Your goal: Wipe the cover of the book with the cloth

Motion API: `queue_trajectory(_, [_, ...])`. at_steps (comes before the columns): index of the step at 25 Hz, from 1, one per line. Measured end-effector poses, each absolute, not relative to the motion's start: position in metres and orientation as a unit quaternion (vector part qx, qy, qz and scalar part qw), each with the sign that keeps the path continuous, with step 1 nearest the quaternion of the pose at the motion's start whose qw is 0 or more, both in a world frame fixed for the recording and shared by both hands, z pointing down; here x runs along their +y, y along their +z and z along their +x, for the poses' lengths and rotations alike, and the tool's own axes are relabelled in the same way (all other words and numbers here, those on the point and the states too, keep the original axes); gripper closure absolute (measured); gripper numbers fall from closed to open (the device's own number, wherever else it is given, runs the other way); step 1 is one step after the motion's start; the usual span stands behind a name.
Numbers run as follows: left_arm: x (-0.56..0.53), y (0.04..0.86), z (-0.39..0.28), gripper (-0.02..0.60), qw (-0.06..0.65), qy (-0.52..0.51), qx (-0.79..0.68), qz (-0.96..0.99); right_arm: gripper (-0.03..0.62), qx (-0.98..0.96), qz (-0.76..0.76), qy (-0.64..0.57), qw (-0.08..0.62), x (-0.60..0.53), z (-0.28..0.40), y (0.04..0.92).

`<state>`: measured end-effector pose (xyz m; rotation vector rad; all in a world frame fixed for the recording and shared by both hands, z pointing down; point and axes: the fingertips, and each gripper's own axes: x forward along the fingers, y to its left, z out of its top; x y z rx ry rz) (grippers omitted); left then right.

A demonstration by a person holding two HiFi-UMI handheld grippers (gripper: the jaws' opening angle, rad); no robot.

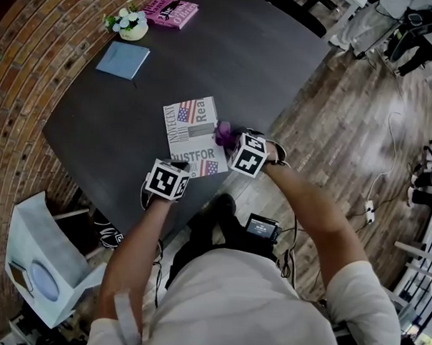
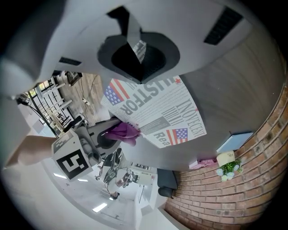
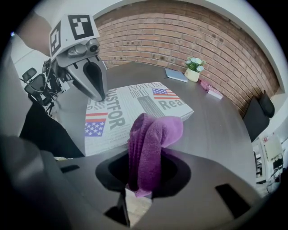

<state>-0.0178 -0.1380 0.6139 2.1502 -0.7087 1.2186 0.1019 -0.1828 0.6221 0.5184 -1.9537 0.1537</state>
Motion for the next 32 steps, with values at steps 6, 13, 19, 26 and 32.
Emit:
queue_trajectory(6, [-0.137, 0.614, -0.018, 0.574, 0.276, 0.455, -0.270, 0.803, 0.489, -0.819, 0.210, 0.073, 0.529, -0.160, 0.103, 0.624])
queue_trajectory(13, [-0.137, 0.615, -0.018, 0.574, 0.271, 0.456, -0.273, 0.803, 0.490, -0.821, 0.205, 0.081, 0.526, -0.135, 0.104, 0.626])
queue_trajectory(19, [-0.138, 0.614, -0.018, 0.574, 0.270, 0.453, -0.277, 0.803, 0.490, -0.824, 0.202, 0.086, 0.523, -0.118, 0.105, 0.626])
queue_trajectory(26, [-0.138, 0.615, -0.019, 0.574, 0.282, 0.436, -0.280, 0.807, 0.490, -0.828, 0.195, 0.094, 0.517, -0.097, 0.105, 0.626])
queue_trajectory(32, [-0.137, 0.614, -0.020, 0.574, 0.280, 0.421, -0.284, 0.815, 0.488, -0.833, 0.194, 0.106, 0.507, -0.082, 0.106, 0.623])
